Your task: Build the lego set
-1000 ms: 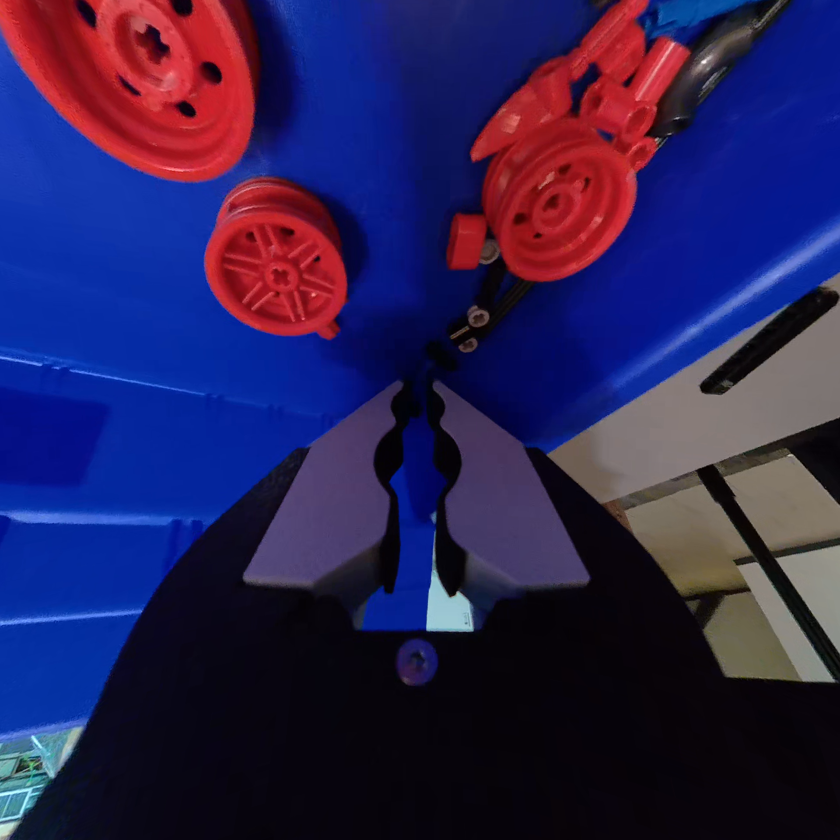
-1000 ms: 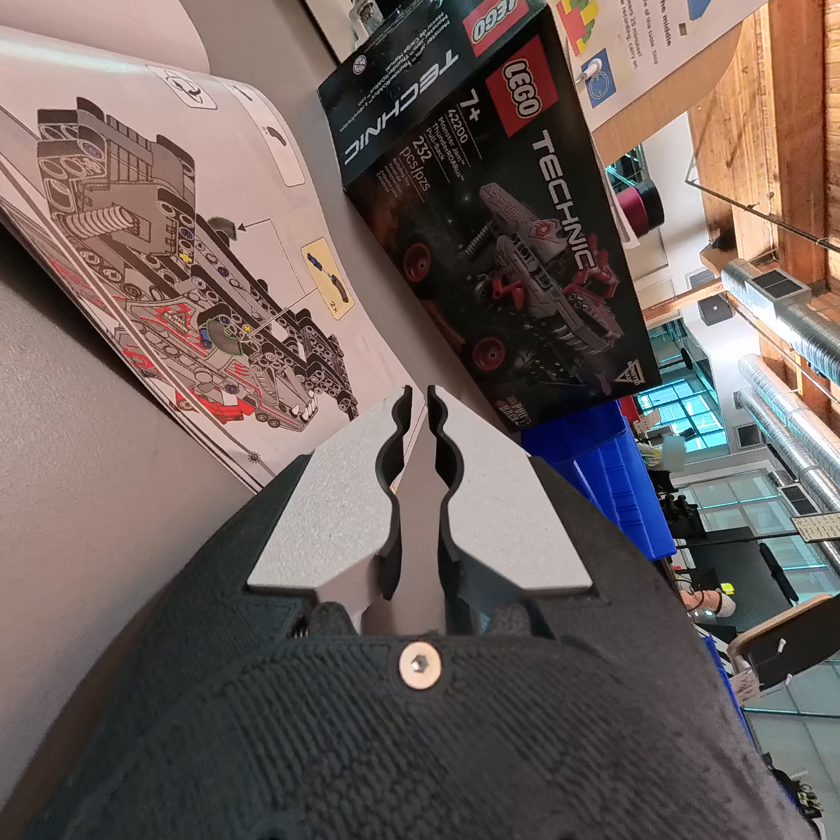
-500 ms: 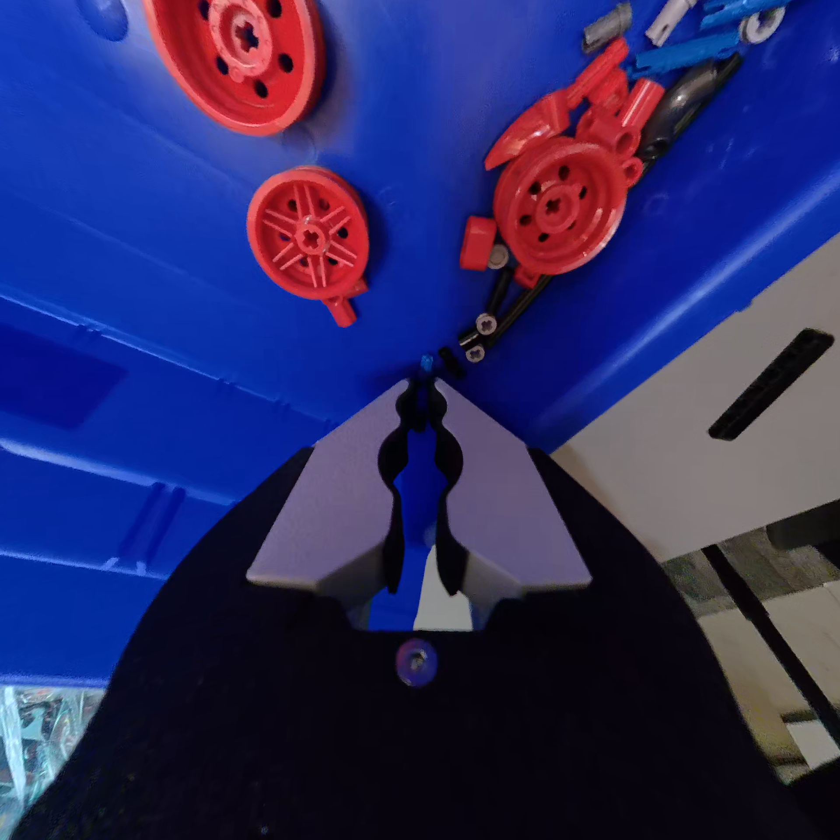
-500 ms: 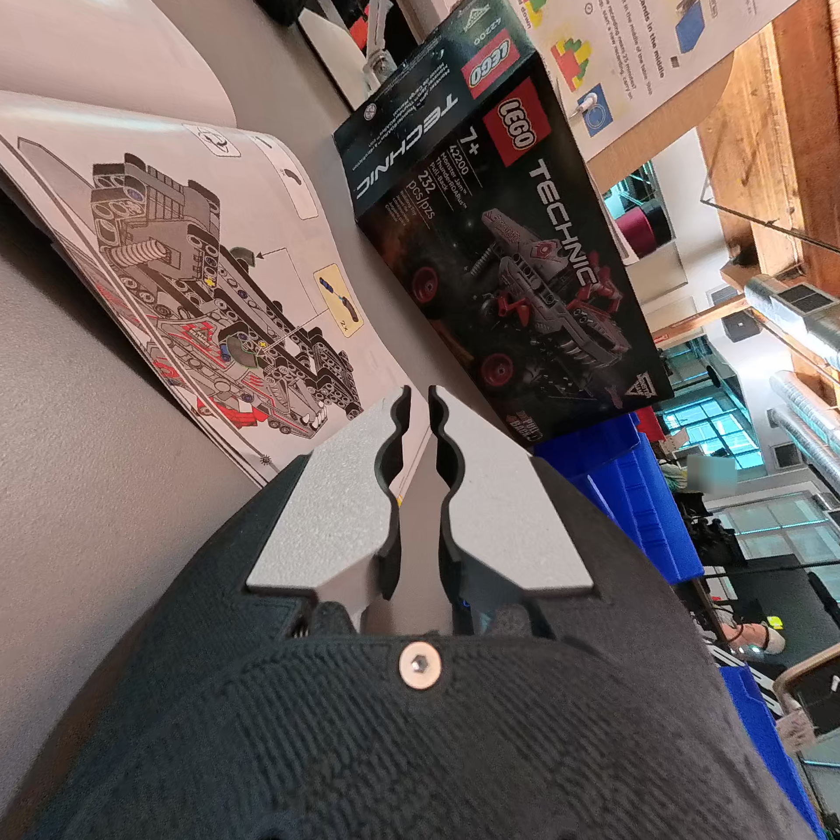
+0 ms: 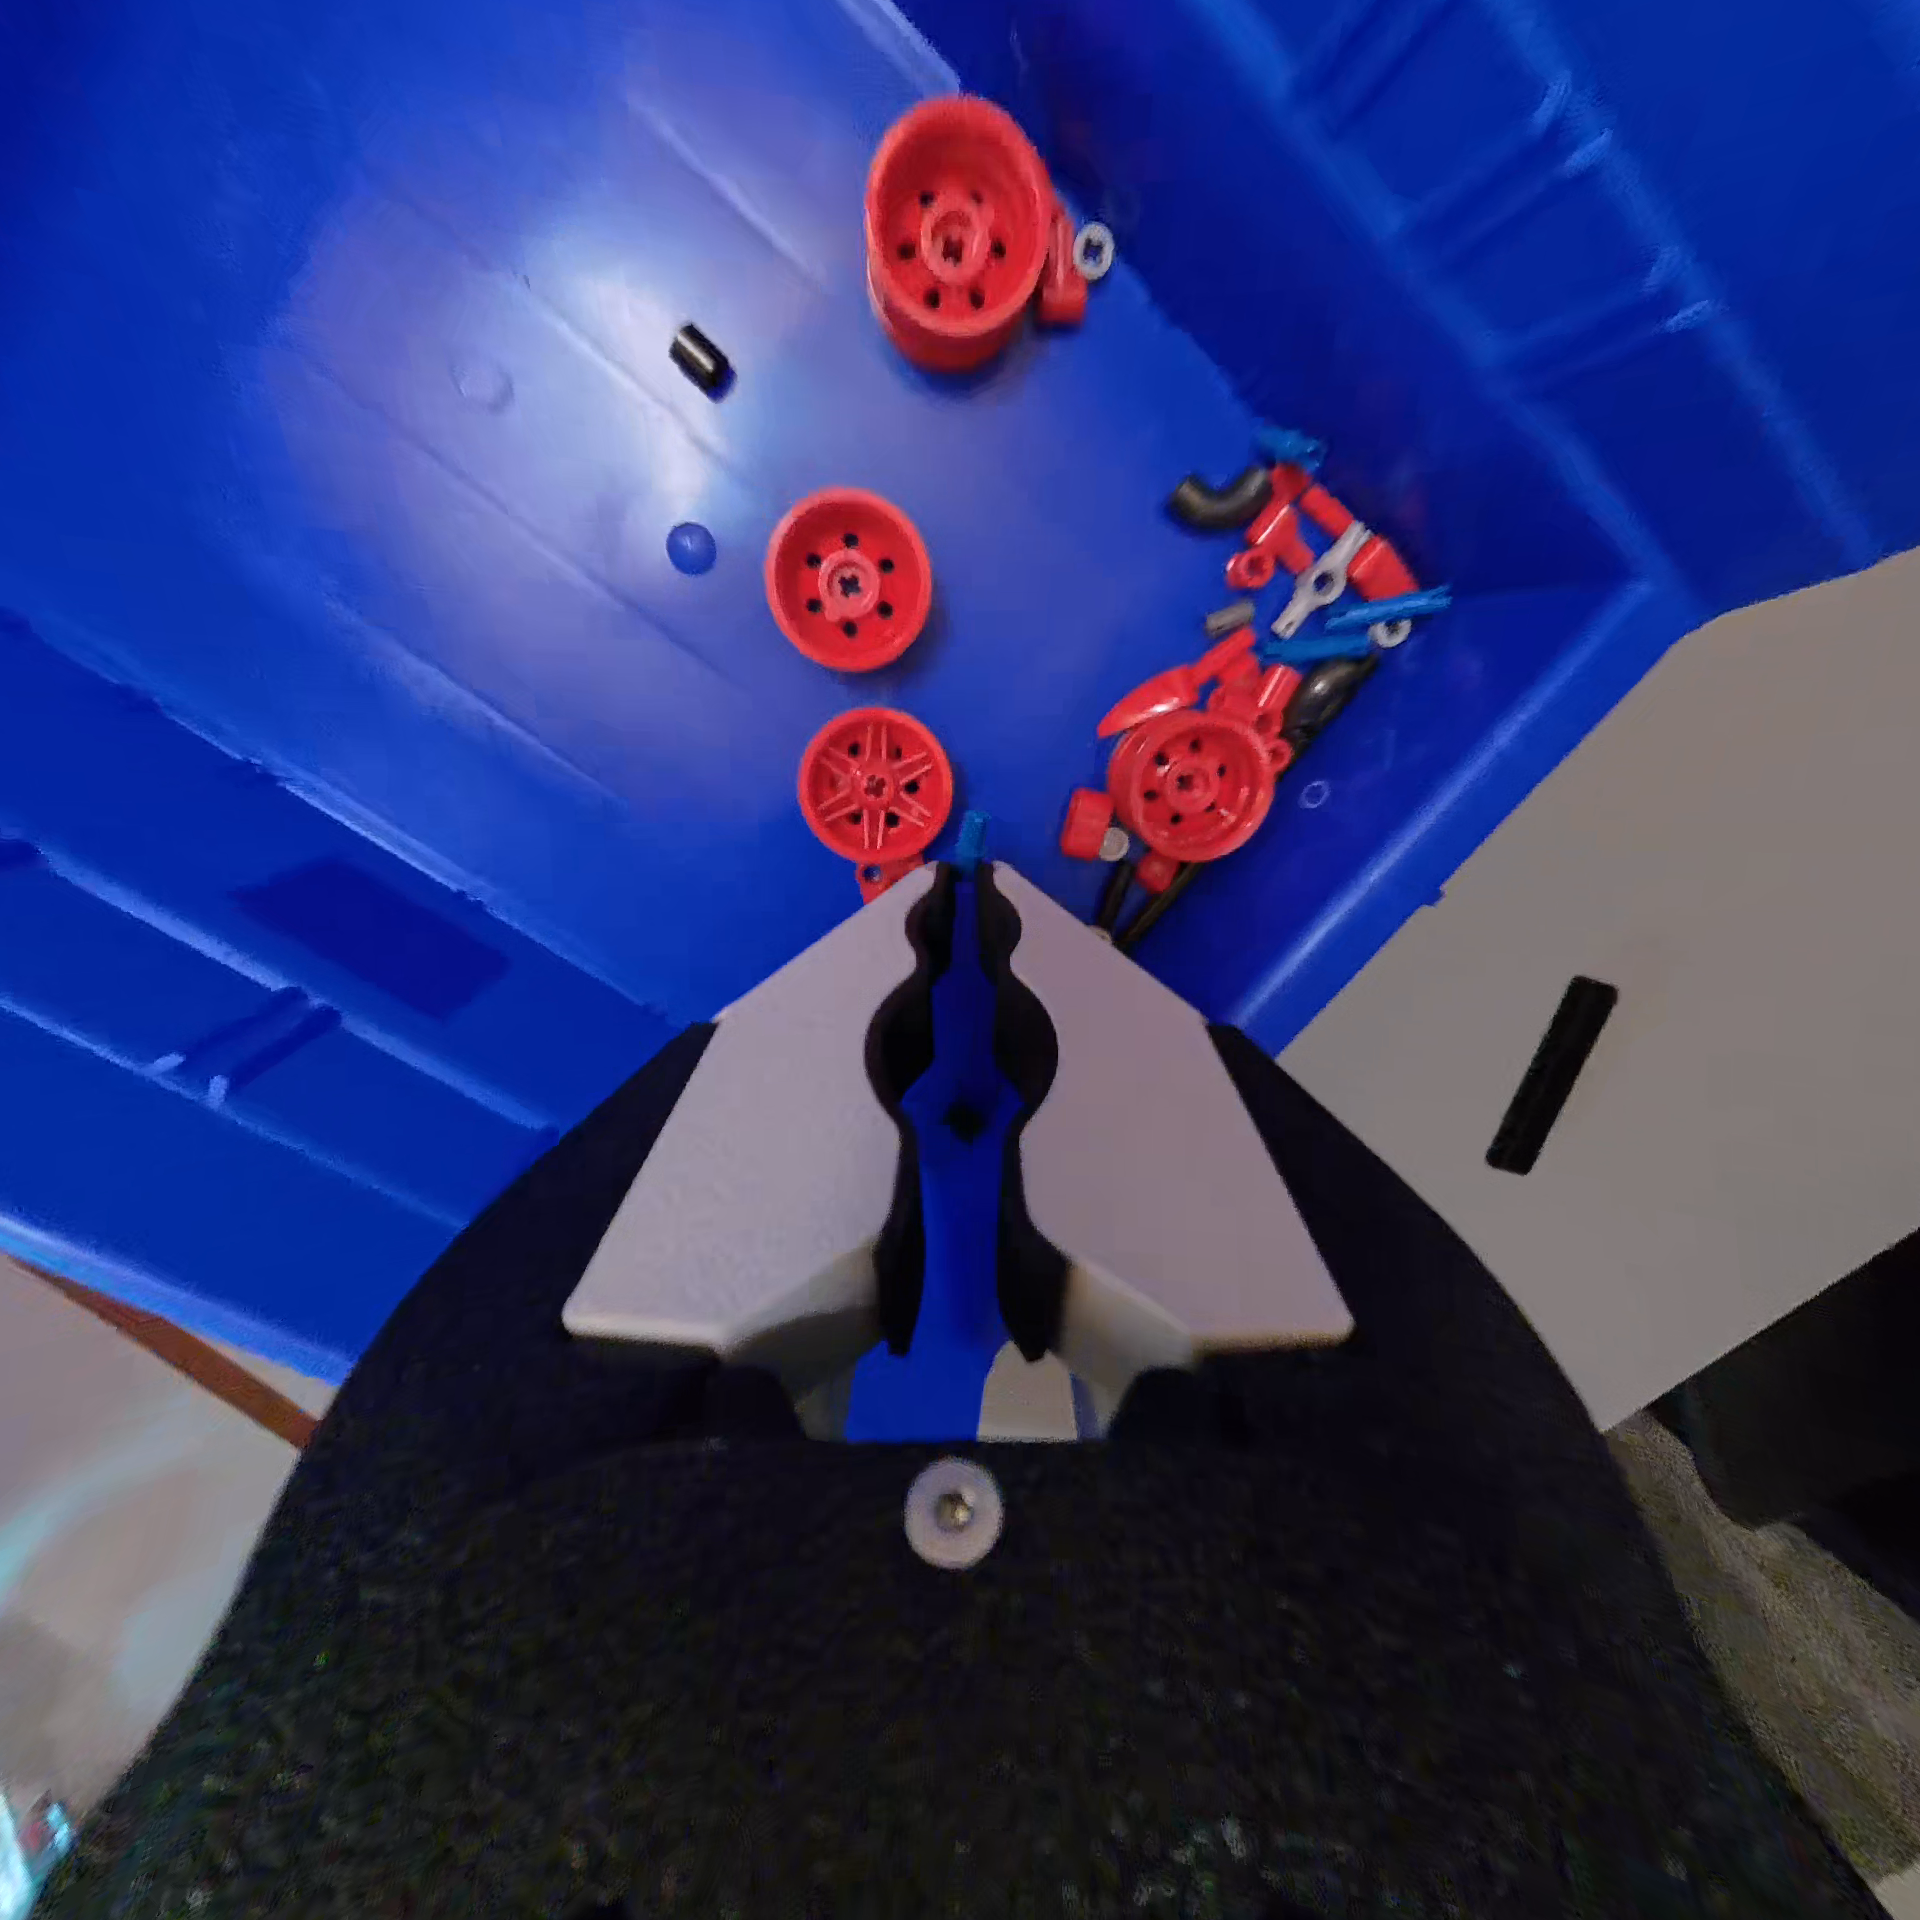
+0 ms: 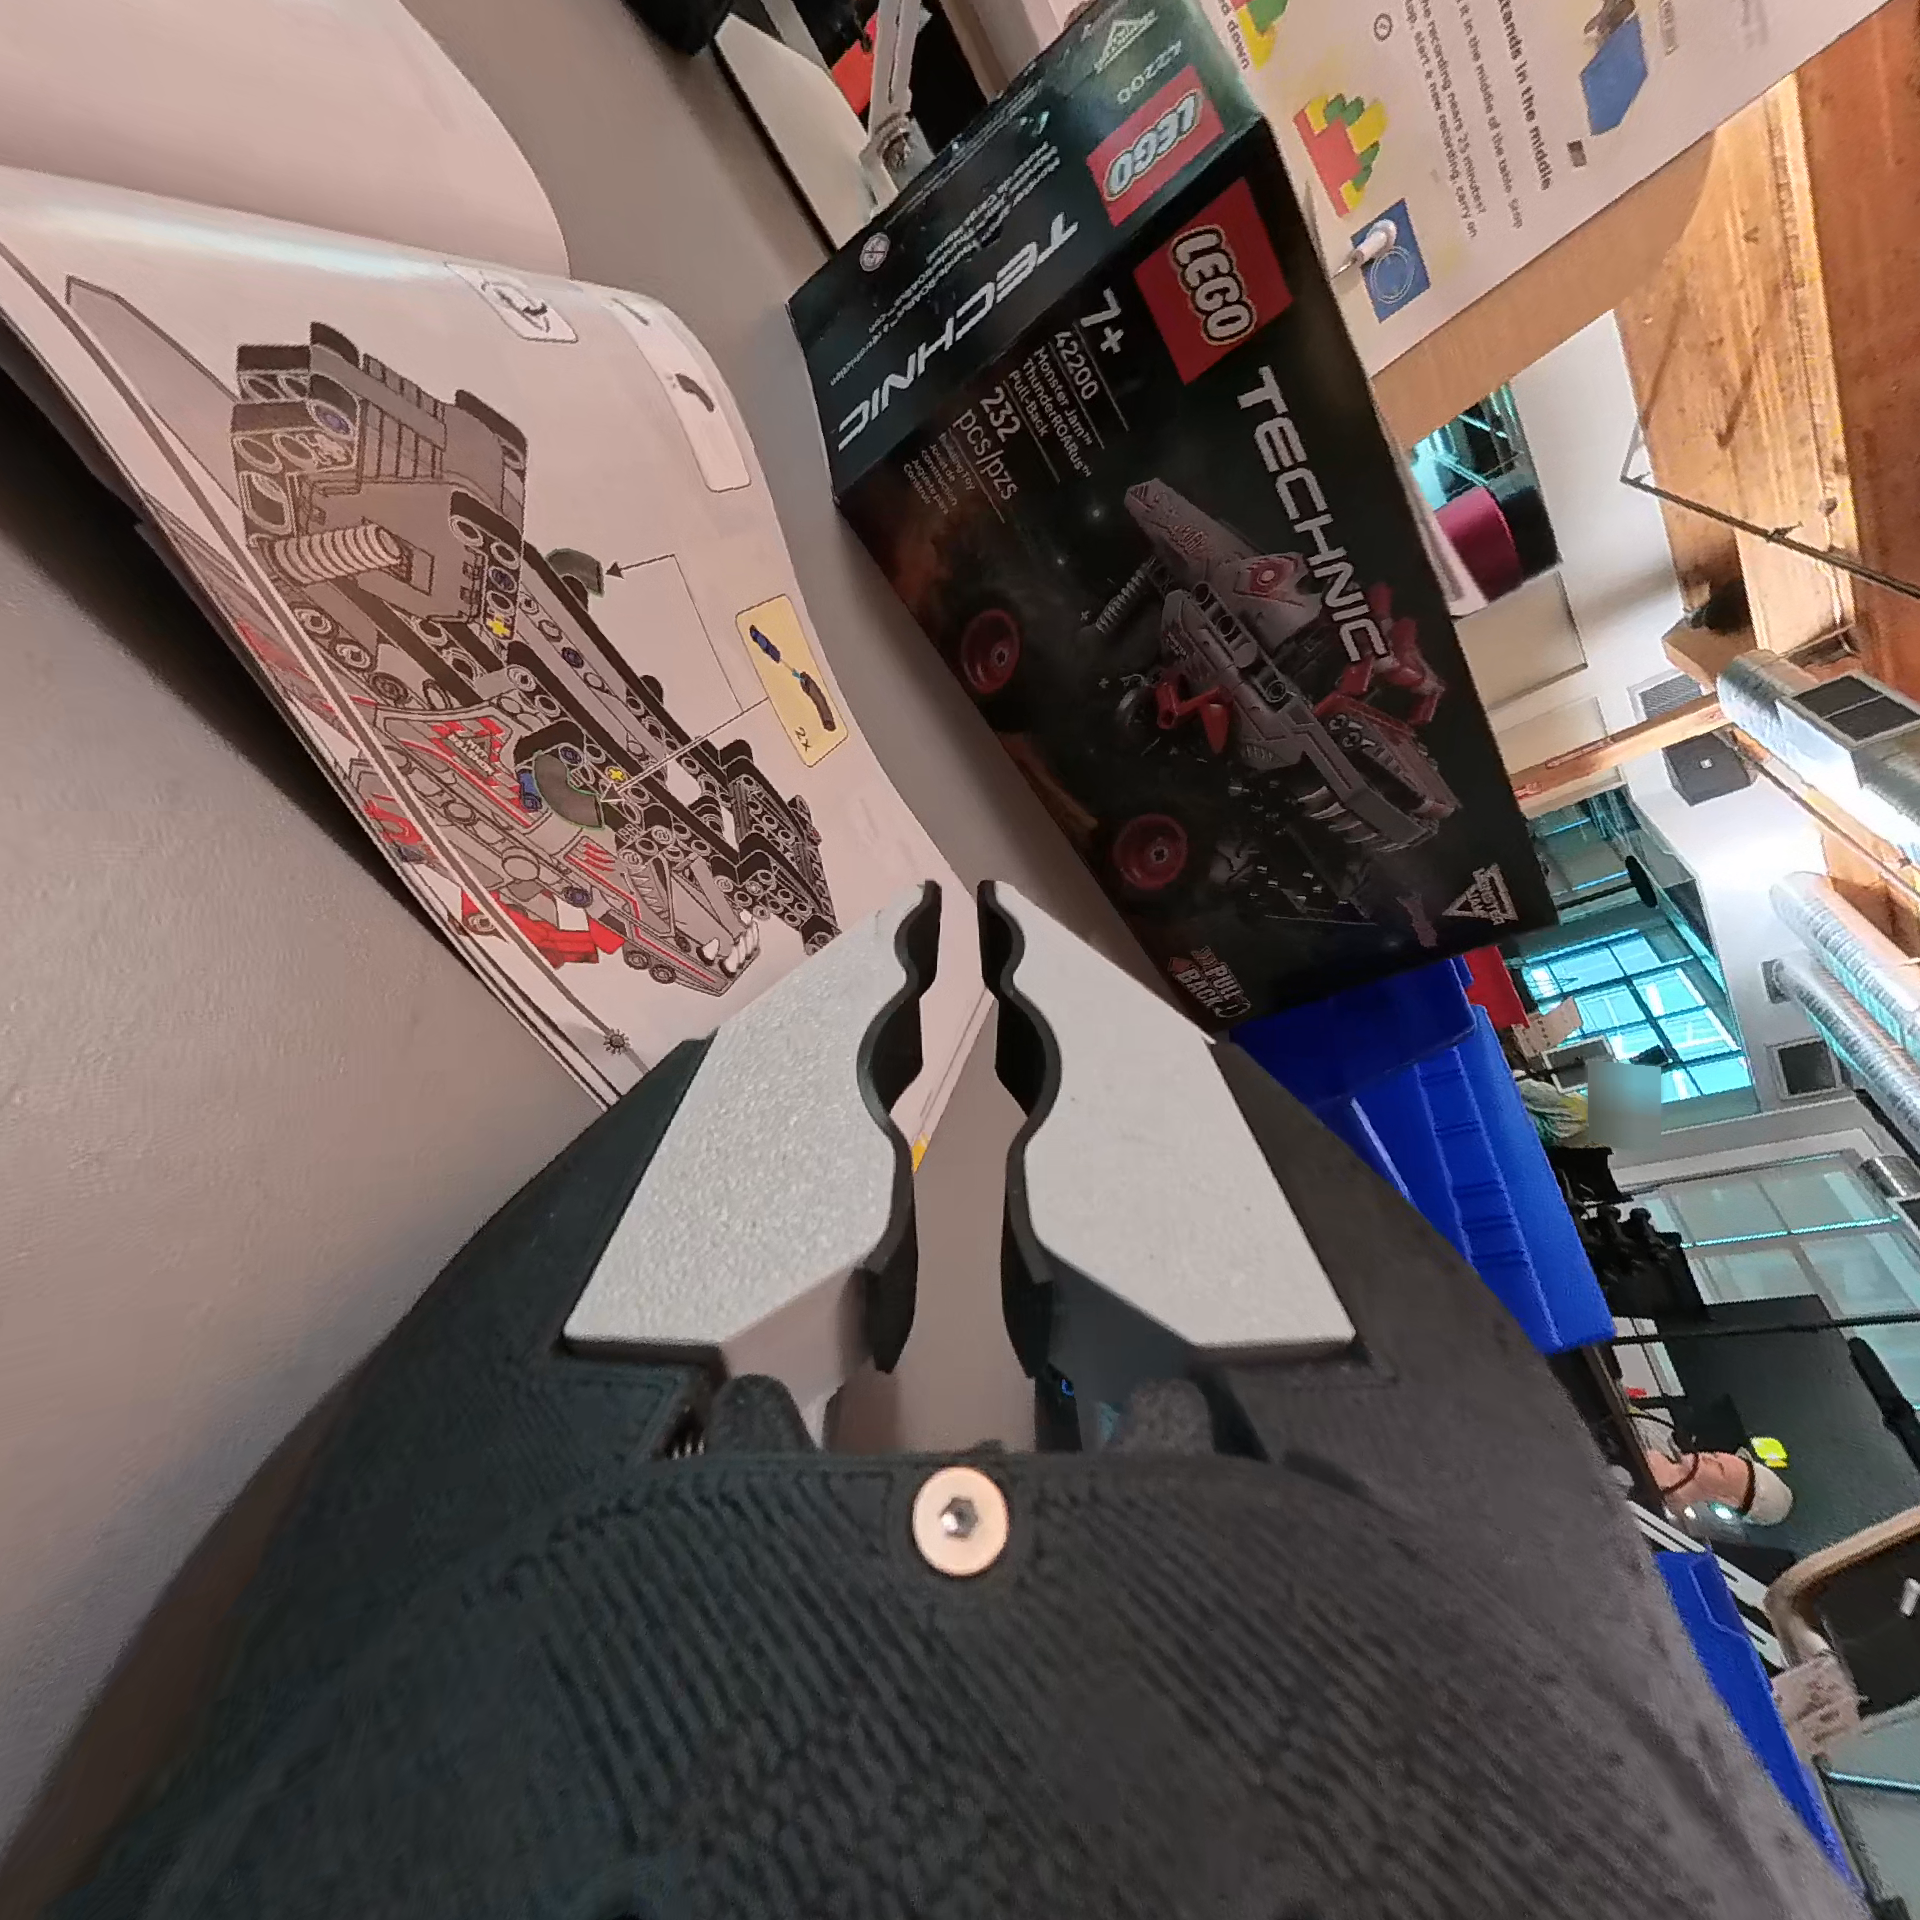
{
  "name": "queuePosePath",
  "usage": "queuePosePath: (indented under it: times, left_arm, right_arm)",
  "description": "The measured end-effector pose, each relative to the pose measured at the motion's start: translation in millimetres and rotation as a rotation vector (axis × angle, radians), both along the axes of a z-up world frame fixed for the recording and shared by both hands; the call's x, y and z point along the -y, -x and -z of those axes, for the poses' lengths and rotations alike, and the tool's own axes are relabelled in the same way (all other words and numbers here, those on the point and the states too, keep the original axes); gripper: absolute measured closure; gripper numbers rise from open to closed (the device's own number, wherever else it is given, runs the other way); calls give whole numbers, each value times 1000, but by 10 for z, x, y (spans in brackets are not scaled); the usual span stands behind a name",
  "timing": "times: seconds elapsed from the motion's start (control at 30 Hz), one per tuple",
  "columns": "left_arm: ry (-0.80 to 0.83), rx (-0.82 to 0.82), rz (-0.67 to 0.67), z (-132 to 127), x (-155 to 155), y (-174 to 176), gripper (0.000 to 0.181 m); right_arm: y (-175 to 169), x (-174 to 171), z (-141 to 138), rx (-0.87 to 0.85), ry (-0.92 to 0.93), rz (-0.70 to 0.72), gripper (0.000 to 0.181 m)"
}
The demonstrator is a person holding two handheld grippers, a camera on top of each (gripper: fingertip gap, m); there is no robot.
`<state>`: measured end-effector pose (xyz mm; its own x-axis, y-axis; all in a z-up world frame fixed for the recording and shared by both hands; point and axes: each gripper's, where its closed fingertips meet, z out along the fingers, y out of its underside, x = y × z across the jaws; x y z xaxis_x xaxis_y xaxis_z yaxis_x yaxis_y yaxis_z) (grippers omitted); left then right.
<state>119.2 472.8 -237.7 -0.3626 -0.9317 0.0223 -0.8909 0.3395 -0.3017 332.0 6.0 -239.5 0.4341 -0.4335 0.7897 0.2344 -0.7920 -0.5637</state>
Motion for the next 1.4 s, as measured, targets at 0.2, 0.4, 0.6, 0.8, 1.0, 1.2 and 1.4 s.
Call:
queuePosePath:
  times: [0.2,0.4,0.6,0.8,1.0,1.2,1.4]
  left_arm:
    - [214,336,66,-628,643,-325,179]
    - [203,571,317,-553,2337,-692,180]
    - [-122,490,367,193,2745,-1272,179]
    - [-79,529,348,384,2931,-1427,179]
    - [-7,557,314,290,2921,-1431,162]
    - [404,725,227,-682,2848,-1061,162]
    - [148,883,142,-1340,1213,-864,175]
  right_arm:
    - [-2,-1,0,20,17,2,176]
    - [-29,33,42,37,70,32,176]
    - [-29,45,56,75,139,54,177]
    - [-80,115,99,60,161,103,177]
    - [-86,102,182,51,231,106,177]
    - [-87,100,190,70,270,114,177]
    - [-81,83,180,74,263,106,177]
